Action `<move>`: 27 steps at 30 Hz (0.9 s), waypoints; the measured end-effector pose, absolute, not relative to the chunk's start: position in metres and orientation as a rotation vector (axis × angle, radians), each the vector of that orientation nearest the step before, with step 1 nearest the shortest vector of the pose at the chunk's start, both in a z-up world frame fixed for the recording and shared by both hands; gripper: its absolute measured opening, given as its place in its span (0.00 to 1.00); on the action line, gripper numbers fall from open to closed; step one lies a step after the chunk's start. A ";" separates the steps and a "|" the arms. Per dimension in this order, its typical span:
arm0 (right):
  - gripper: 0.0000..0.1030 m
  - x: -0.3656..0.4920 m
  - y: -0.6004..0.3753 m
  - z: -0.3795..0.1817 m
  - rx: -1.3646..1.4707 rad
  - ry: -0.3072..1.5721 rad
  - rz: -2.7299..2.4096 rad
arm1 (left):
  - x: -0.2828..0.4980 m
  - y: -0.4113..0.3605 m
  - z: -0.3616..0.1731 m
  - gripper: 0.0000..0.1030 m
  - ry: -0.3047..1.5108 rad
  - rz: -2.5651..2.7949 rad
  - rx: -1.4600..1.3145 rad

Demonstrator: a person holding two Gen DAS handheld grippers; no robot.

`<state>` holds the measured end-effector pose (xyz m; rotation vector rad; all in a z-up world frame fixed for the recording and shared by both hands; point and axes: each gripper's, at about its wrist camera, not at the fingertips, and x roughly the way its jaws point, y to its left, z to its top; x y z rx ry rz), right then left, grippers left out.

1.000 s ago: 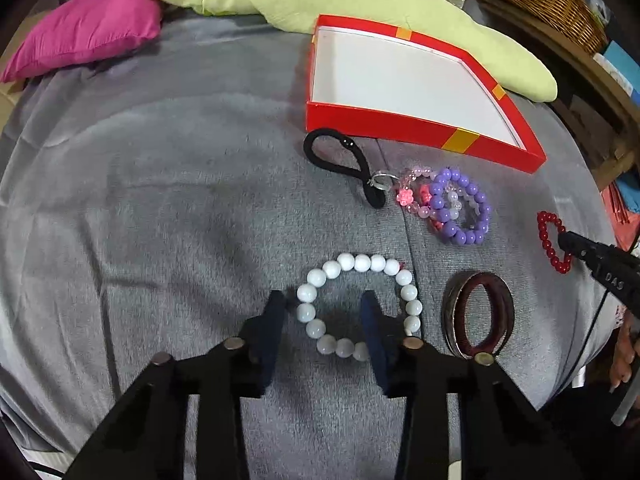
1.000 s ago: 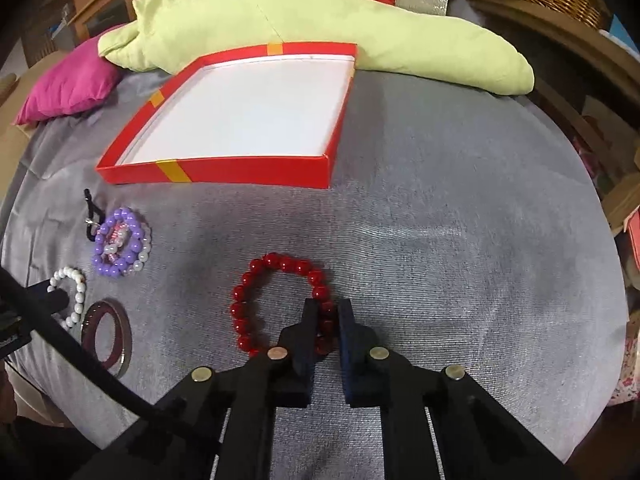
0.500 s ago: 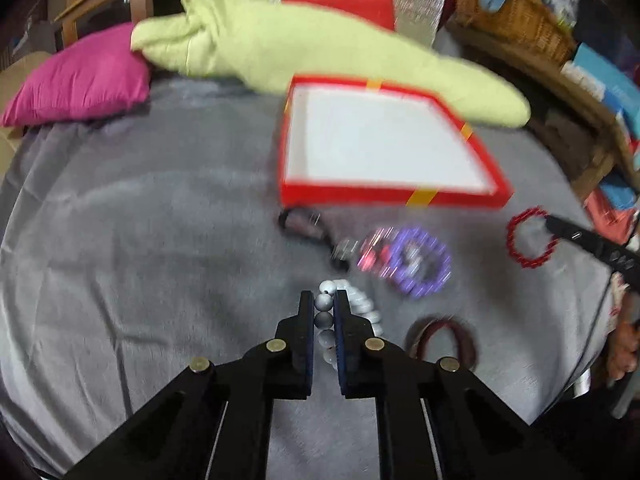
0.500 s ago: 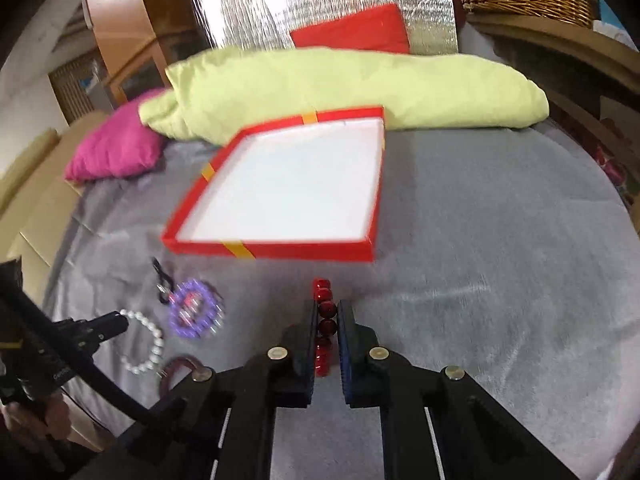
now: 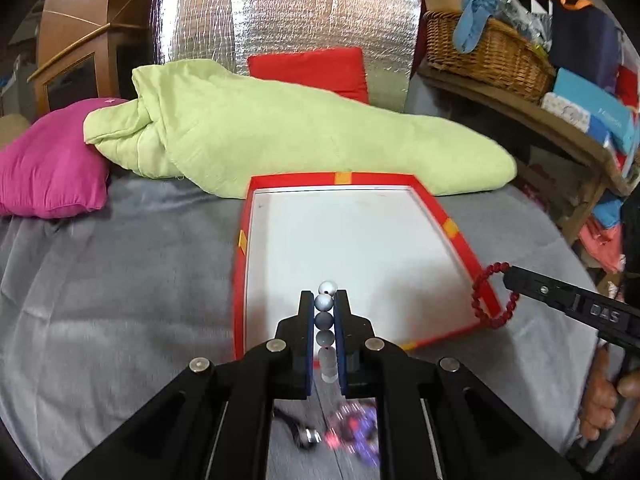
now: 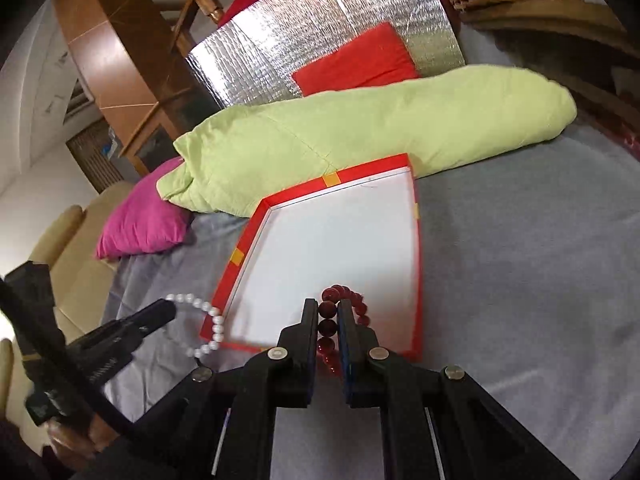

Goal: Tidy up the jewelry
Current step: 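Carry both bracelets into the red tray and open both tools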

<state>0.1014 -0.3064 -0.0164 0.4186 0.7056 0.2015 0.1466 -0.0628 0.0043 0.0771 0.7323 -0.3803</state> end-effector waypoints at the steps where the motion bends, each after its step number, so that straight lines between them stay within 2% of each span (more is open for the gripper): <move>1: 0.10 0.108 -0.304 -0.020 0.424 0.716 0.206 | 0.154 -0.063 -0.001 0.10 0.750 -0.377 0.063; 8: 0.10 0.138 -0.293 -0.046 0.432 0.794 0.188 | 0.189 -0.047 -0.042 0.10 0.897 -0.323 -0.047; 14: 0.15 0.142 -0.310 -0.055 0.447 0.840 0.107 | 0.190 -0.051 -0.063 0.10 0.997 -0.321 -0.037; 17: 0.31 0.137 -0.318 -0.050 0.459 0.821 0.096 | 0.182 -0.054 -0.060 0.10 1.004 -0.340 -0.017; 19: 0.47 0.131 -0.320 -0.044 0.445 0.800 0.095 | 0.176 -0.058 -0.059 0.10 1.013 -0.345 0.005; 24: 0.47 0.116 -0.315 -0.033 0.388 0.785 0.165 | 0.156 -0.068 -0.055 0.10 1.019 -0.356 0.062; 27: 0.41 0.103 -0.310 -0.028 0.360 0.811 0.222 | 0.146 -0.061 -0.044 0.12 0.993 -0.334 0.055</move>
